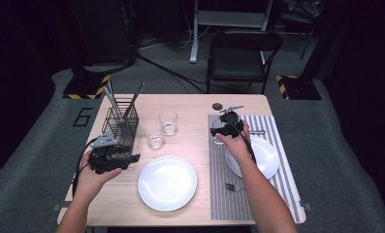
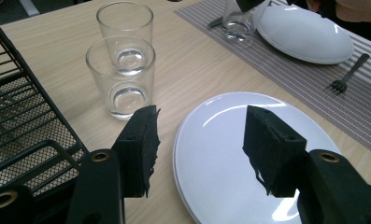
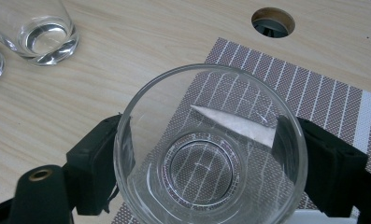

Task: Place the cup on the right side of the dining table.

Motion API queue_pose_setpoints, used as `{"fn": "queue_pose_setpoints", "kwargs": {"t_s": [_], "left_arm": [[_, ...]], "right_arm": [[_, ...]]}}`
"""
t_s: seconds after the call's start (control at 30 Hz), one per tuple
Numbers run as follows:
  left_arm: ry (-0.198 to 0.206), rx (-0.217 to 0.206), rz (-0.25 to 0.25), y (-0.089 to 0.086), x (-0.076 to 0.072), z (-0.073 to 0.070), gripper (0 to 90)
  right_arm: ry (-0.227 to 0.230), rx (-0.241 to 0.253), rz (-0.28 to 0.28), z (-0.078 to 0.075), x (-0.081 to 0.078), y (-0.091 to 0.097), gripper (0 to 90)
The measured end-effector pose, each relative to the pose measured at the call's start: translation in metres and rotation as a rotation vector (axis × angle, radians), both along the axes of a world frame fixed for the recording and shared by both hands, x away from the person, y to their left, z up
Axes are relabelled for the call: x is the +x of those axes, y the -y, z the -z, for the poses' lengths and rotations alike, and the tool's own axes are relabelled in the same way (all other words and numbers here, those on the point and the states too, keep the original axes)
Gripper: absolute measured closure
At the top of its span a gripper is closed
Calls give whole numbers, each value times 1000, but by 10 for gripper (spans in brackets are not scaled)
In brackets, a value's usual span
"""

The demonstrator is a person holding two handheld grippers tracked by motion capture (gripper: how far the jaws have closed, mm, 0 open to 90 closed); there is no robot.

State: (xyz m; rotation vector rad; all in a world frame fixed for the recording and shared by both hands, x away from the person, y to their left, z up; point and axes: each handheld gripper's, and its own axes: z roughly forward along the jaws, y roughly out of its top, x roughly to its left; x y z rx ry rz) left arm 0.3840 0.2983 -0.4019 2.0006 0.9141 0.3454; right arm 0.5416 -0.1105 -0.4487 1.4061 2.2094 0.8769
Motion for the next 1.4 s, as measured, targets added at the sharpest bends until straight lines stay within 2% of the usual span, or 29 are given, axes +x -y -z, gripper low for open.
{"fn": "queue_pose_setpoints", "kwargs": {"t_s": [0.3, 0.5, 0.63, 1.23, 1.4], "left_arm": [[1, -2, -1, 0, 0, 0, 448], [2, -3, -2, 1, 0, 0, 448], [3, -3, -2, 0, 0, 0, 447], [5, -1, -1, 1, -1, 0, 448], [5, -3, -2, 2, 0, 0, 448]], "right_arm": [[-19, 3, 17, 5, -1, 0, 171], [-16, 3, 20, 9, -1, 2, 171], [-19, 16, 22, 10, -1, 4, 170], [-23, 10, 26, 10, 0, 3, 165], [-17, 12, 16, 9, -1, 1, 103]]}}
